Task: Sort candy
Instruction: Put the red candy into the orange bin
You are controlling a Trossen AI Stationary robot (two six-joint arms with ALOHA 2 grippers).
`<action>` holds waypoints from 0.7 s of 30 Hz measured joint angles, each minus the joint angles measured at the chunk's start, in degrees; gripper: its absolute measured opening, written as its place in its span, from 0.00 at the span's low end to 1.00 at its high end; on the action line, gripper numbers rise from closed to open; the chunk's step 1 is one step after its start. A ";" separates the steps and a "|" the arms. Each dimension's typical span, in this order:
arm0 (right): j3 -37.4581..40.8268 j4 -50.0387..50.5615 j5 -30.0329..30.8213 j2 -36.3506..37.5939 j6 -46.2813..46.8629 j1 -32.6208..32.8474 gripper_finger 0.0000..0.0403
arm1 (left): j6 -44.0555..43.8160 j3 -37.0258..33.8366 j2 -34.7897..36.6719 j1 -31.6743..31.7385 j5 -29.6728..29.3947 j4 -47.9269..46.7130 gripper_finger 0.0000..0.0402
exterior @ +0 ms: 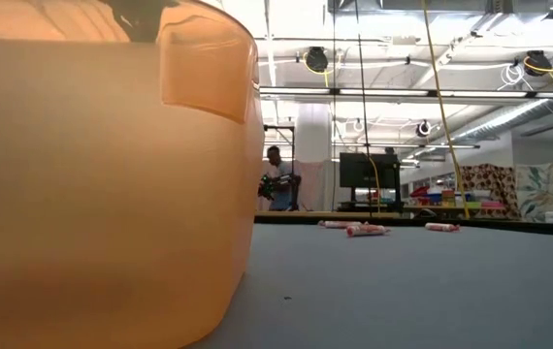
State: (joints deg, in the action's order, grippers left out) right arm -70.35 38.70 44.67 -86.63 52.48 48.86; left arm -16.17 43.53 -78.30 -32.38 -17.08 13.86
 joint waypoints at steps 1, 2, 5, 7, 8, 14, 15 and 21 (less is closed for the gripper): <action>0.00 0.10 2.75 1.25 -2.37 0.79 0.09 | 0.09 0.00 0.00 0.00 0.00 0.05 0.43; 0.02 0.17 5.42 2.31 -4.01 1.43 0.09 | 0.17 0.00 0.00 0.00 -0.03 0.05 0.43; 1.53 -1.88 12.96 5.29 -7.42 3.22 0.09 | 0.38 0.00 0.00 0.00 -0.17 0.18 0.43; 3.58 -5.97 16.96 6.51 -10.14 3.80 0.09 | 0.40 0.00 0.00 0.00 -0.38 0.28 0.43; 4.83 -8.31 18.40 6.85 -11.93 3.85 0.09 | 0.42 0.00 0.00 0.00 -0.66 0.48 0.43; 14.33 -28.34 19.75 7.58 -20.40 2.32 0.09 | 0.47 0.02 0.00 0.00 -1.89 2.74 0.43; 16.01 -33.67 19.38 7.54 -22.56 2.00 0.09 | 0.47 0.02 0.00 0.00 -1.92 2.95 0.43; 26.09 -69.63 10.47 6.53 -39.90 -0.11 0.09 | 0.51 0.02 0.00 0.00 -2.29 3.79 0.43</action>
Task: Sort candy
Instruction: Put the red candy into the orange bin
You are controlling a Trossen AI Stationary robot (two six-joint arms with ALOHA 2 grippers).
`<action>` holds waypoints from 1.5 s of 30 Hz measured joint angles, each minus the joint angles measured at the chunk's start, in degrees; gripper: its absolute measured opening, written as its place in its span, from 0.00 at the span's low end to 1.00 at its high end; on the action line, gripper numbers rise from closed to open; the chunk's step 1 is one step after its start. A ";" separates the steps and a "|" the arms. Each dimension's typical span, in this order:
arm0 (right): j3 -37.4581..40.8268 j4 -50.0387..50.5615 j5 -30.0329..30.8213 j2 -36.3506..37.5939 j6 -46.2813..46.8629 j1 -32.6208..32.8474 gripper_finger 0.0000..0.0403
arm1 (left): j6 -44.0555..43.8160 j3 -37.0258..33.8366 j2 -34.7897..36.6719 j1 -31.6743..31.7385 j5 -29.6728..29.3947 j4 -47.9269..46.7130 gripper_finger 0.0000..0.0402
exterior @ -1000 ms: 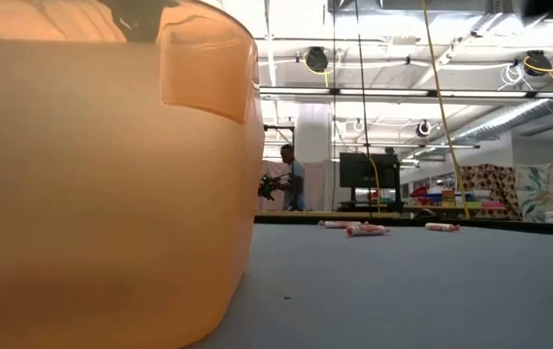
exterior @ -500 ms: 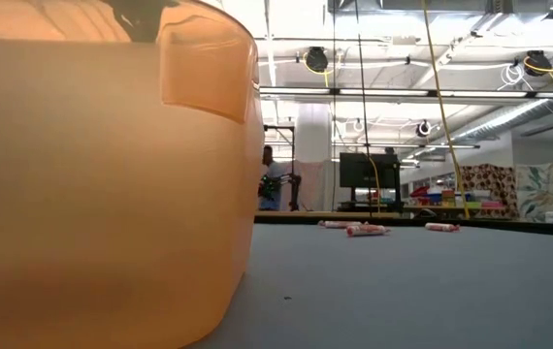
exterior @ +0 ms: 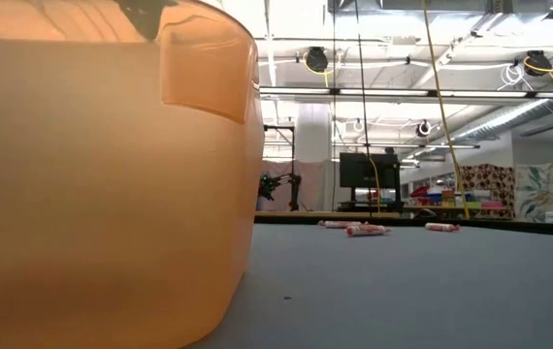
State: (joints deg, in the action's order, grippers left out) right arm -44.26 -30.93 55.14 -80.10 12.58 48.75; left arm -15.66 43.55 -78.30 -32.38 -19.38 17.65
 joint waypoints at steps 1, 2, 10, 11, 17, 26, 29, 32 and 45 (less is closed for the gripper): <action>1.35 -6.56 -1.40 -0.56 -2.66 -0.30 0.09 | 0.00 0.00 0.00 0.00 -0.02 -0.02 0.43; 2.58 -12.64 -2.65 -1.27 -5.37 -0.56 0.09 | -0.02 0.00 0.00 0.00 -0.02 -0.02 0.43; 4.34 -33.72 -13.99 -6.85 -25.32 -2.31 0.09 | -0.04 0.00 0.00 0.00 -0.04 -0.07 0.43; 4.34 -34.24 -15.37 -6.91 -25.74 -2.42 0.09 | -0.07 0.00 0.00 0.00 -0.03 -0.09 0.43; 4.32 -35.78 -18.05 -6.86 -27.19 -2.67 0.09 | -0.09 0.00 0.00 0.00 -0.04 -0.15 0.43; 4.32 -32.16 -33.09 -6.86 -41.48 -2.35 0.09 | -0.09 0.00 0.00 0.00 -0.03 -0.17 0.43; 4.32 -31.46 -32.79 -6.86 -44.49 -2.19 0.09 | -0.13 0.00 0.00 0.00 -0.04 -0.17 0.43; 4.29 -31.43 -32.57 -6.86 -45.98 -2.21 0.09 | -0.13 0.00 0.00 0.00 -0.03 -0.17 0.43; 4.29 -31.32 -27.81 -6.86 -48.41 -2.21 0.09 | -0.13 0.00 0.00 0.00 -0.04 -0.17 0.43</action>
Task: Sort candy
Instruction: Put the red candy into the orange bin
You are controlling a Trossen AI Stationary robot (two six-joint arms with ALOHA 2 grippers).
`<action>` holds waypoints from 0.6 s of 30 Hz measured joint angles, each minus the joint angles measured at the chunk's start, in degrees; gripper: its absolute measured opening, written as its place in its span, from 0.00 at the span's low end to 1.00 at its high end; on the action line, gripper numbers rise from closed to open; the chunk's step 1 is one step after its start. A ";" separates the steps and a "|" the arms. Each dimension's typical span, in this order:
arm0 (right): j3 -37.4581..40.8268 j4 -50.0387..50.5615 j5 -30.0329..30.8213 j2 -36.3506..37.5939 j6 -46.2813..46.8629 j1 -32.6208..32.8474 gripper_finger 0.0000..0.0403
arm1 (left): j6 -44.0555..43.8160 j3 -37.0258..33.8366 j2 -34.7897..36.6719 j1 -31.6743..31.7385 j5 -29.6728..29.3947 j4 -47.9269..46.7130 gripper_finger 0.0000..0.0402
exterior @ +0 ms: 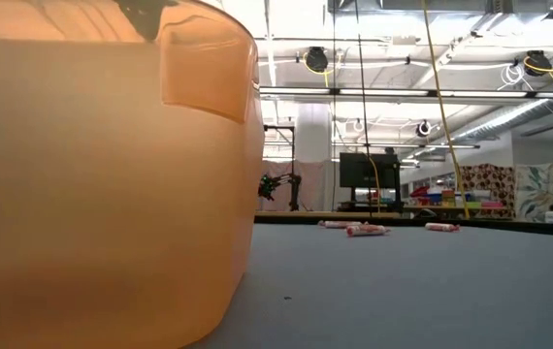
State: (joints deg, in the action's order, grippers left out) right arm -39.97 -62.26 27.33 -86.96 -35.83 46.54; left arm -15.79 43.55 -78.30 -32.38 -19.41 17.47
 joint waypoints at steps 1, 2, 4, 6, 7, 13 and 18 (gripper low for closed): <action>0.00 0.01 1.11 0.00 0.77 0.00 0.09 | 0.00 0.00 0.00 0.00 0.00 0.02 0.43; 0.00 0.02 1.92 0.00 1.25 0.00 0.09 | 0.00 0.00 0.00 0.00 0.01 0.01 0.43; 0.00 0.00 2.85 0.00 1.95 -0.02 0.09 | 0.00 0.00 0.00 0.00 0.00 0.01 0.43; 0.00 -0.05 2.84 0.00 2.09 0.00 0.09 | -0.02 0.00 0.00 0.00 0.00 0.02 0.43; 0.00 -0.14 2.84 0.00 2.32 0.00 0.09 | -0.02 0.00 0.00 0.00 0.01 0.02 0.43; -0.04 -0.59 2.86 0.00 10.04 -0.13 0.09 | -0.17 0.00 0.00 0.00 0.00 0.11 0.43; -0.04 -4.13 3.42 0.00 20.14 -1.04 0.09 | 0.07 0.00 -0.01 0.00 -1.46 2.68 0.43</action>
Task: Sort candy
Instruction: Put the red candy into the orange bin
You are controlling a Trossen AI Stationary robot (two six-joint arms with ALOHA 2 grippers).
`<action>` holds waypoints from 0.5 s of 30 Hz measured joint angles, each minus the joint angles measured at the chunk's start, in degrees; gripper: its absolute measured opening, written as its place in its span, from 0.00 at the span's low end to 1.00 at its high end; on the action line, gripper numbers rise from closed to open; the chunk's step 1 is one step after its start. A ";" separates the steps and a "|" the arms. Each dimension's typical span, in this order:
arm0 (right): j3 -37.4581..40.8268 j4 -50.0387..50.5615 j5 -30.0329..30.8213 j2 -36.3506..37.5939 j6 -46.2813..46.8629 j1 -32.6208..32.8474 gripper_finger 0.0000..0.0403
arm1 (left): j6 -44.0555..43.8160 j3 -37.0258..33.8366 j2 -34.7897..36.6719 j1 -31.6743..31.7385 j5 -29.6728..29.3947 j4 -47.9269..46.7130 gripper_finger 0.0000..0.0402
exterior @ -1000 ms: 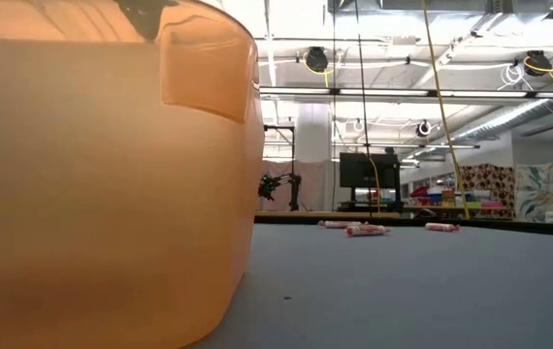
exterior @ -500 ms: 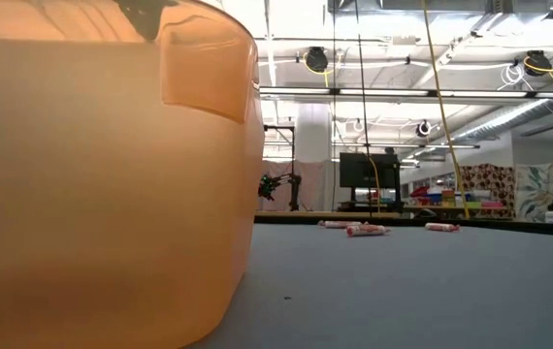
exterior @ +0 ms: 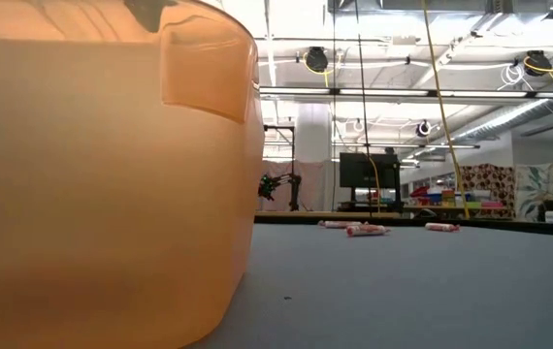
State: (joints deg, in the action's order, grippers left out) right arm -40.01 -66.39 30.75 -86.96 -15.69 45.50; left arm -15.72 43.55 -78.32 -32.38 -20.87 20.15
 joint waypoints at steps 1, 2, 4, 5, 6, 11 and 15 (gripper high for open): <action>0.00 -0.51 0.81 0.00 1.82 -0.17 0.09 | 0.04 0.00 0.00 0.00 -0.47 0.55 0.43; 0.00 -0.69 2.08 0.00 3.33 -0.33 0.09 | 0.08 0.00 0.00 0.00 -0.70 1.04 0.43; 0.00 -0.67 4.64 0.00 5.50 -0.59 0.09 | 0.12 0.00 -0.01 0.00 -0.88 2.01 0.43; 0.00 -0.46 6.32 0.00 6.28 -0.64 0.09 | 0.19 0.00 -0.01 0.00 -0.89 2.48 0.43; 0.00 -0.20 7.91 0.00 7.35 -0.73 0.09 | 0.45 0.00 -0.01 0.00 -0.92 2.75 0.43; 0.00 1.11 16.21 0.00 15.75 -1.75 0.09 | 4.39 0.00 -1.30 -0.11 -2.52 6.92 0.43; -0.02 3.20 20.20 0.00 17.95 -2.28 0.09 | 9.64 0.00 -3.48 -0.11 -3.70 13.95 0.43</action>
State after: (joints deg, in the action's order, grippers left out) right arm -40.03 -63.19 50.95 -86.96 2.26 43.22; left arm -6.08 43.55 -81.80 -32.49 -24.58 34.10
